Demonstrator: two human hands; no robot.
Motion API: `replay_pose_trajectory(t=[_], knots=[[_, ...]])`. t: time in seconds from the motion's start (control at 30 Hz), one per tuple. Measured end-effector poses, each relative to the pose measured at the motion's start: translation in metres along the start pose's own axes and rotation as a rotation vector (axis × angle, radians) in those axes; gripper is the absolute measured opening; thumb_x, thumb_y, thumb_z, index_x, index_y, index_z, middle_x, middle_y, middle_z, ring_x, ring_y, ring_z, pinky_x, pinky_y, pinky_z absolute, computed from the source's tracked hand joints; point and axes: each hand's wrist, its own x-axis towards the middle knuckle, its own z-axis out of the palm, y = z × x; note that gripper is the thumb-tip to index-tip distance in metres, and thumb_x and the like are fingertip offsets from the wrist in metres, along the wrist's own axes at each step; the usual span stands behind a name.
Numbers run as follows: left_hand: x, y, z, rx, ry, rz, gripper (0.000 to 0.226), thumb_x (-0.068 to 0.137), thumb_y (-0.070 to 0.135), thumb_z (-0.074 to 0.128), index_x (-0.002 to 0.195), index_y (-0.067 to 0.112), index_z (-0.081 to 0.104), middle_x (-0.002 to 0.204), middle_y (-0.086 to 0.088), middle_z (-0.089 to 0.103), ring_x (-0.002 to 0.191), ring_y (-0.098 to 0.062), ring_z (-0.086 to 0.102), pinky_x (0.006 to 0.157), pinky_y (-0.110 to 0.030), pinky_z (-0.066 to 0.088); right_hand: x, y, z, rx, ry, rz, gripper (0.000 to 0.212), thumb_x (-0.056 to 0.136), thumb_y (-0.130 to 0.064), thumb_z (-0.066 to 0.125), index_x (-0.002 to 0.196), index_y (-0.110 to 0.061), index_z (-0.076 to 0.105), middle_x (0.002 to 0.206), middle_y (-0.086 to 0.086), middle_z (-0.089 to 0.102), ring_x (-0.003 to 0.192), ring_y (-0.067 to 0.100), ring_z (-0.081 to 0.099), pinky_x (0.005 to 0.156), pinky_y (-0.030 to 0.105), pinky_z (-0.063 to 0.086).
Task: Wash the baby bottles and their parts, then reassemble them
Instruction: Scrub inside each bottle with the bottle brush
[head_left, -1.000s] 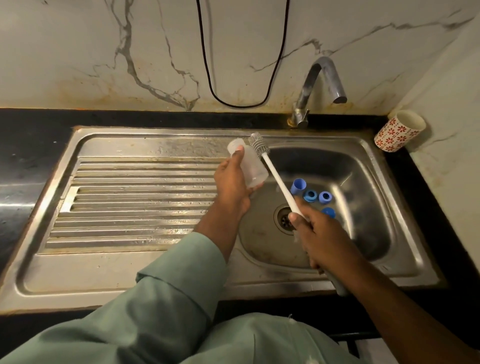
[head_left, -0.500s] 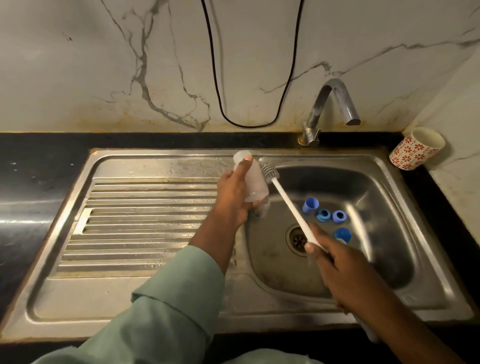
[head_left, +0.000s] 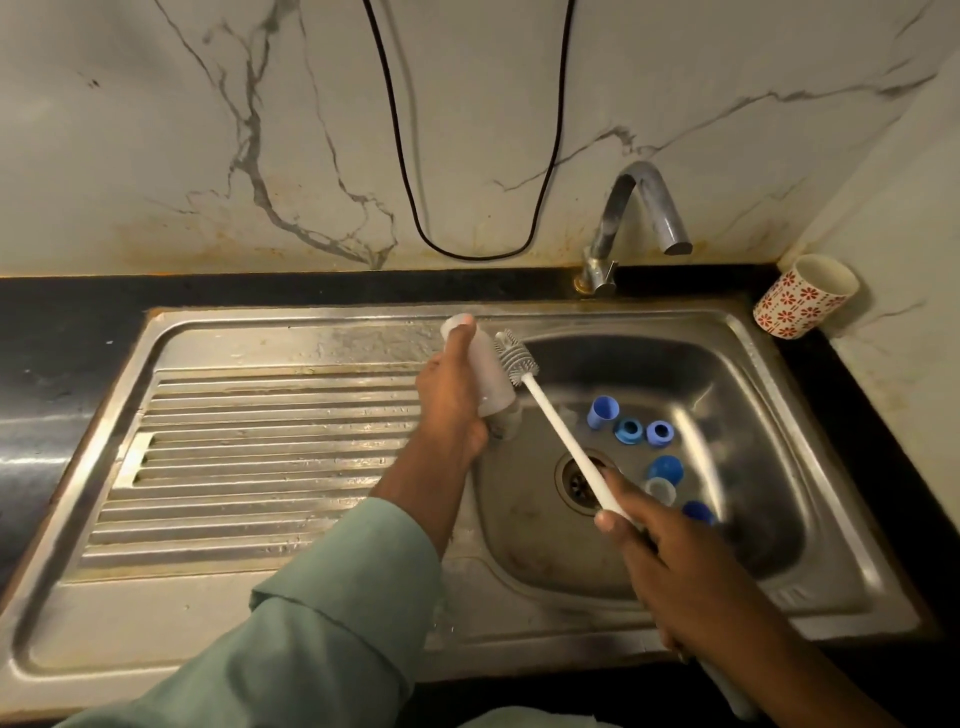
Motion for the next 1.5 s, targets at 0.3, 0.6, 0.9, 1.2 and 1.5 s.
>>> replay_pose_trajectory(t=[0.3,0.6,0.9,1.2,1.5], knots=[[-0.007,-0.004,-0.007,-0.054,-0.178,-0.076,0.064,0.093,0.042,0.061,0.144,0.006,0.045,0.137,-0.029,0.054,0.109,-0.036,0.058,0.1,-0.053,0.05,-0.002,0.009,0.002,-0.001,-0.008,0.048,0.047,0.096,-0.044,0.045,0.141,-0.043,0.036,0.051,-0.011,0.056,0.039,-0.003,0.049,0.04,0.01,0.037],[-0.015,-0.006,0.001,-0.257,-0.09,-0.146,0.047,0.097,0.059,0.048,0.099,0.013,0.055,0.079,-0.004,0.054,0.056,-0.014,0.064,0.053,-0.025,0.054,-0.007,0.009,0.003,0.035,0.002,0.03,0.047,0.096,-0.04,0.048,0.142,-0.043,0.037,0.056,-0.004,0.049,0.037,-0.002,0.047,0.04,0.015,0.04],[-0.022,-0.018,0.007,-0.281,0.027,-0.176,0.068,0.085,0.033,0.078,0.139,0.011,0.042,0.128,-0.019,0.057,0.113,-0.038,0.061,0.078,-0.057,0.059,0.004,0.0,0.014,0.23,0.054,0.128,0.036,0.098,-0.039,0.046,0.132,-0.049,0.042,0.059,0.0,0.051,0.044,0.009,0.045,0.042,0.025,0.042],[-0.023,-0.008,0.009,-0.372,0.031,-0.139,0.071,0.085,0.013,0.077,0.143,0.009,0.037,0.133,-0.025,0.054,0.118,-0.044,0.059,0.092,-0.061,0.054,0.009,-0.006,0.022,0.273,0.064,0.114,0.032,0.097,-0.041,0.046,0.119,-0.063,0.036,0.047,-0.006,0.049,0.038,0.006,0.043,0.038,0.024,0.041],[-0.026,0.003,0.014,-0.48,0.05,-0.145,0.072,0.085,0.016,0.079,0.142,0.01,0.037,0.13,-0.025,0.056,0.113,-0.044,0.063,0.085,-0.059,0.057,0.017,-0.013,0.017,0.134,0.127,0.011,0.041,0.099,-0.035,0.046,0.139,-0.043,0.04,0.056,-0.01,0.049,0.038,-0.001,0.045,0.039,0.018,0.038]])
